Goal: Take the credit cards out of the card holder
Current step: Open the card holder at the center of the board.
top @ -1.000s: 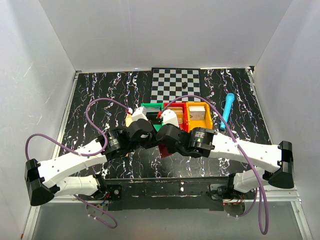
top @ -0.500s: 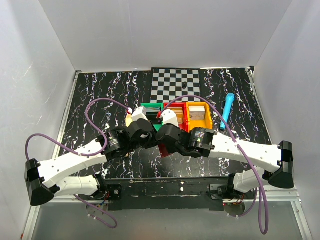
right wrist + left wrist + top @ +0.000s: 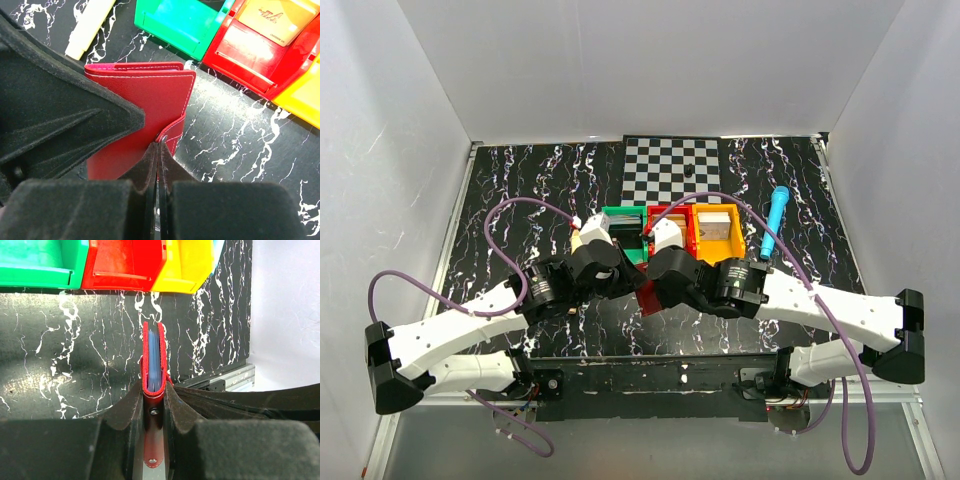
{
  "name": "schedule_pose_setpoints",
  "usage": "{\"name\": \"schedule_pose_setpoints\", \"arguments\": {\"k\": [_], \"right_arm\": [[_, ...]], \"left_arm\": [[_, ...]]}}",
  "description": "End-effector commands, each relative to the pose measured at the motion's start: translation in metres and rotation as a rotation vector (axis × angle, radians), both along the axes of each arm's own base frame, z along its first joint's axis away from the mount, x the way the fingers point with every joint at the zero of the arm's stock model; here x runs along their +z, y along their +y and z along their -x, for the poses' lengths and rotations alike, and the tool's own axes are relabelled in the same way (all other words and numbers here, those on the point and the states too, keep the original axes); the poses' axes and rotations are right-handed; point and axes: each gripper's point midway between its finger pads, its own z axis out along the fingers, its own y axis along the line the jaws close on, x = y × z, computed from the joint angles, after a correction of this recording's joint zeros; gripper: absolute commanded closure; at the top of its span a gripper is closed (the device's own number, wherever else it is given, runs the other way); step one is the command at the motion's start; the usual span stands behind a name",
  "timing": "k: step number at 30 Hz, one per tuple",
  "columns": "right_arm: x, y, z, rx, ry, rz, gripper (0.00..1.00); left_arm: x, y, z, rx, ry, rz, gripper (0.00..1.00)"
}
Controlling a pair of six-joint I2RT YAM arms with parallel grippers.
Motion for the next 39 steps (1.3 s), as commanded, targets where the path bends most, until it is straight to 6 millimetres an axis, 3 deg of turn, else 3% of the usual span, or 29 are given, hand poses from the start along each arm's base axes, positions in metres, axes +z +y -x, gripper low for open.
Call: {"name": "schedule_pose_setpoints", "arguments": {"k": [1, 39], "right_arm": [[-0.003, -0.007, 0.002, 0.021, 0.008, 0.012, 0.99], [0.014, -0.016, 0.002, 0.001, -0.004, -0.123, 0.99]], "left_arm": [[0.012, 0.008, -0.007, 0.05, -0.042, 0.022, 1.0], [-0.003, 0.021, -0.007, 0.099, -0.018, -0.017, 1.0]]}}
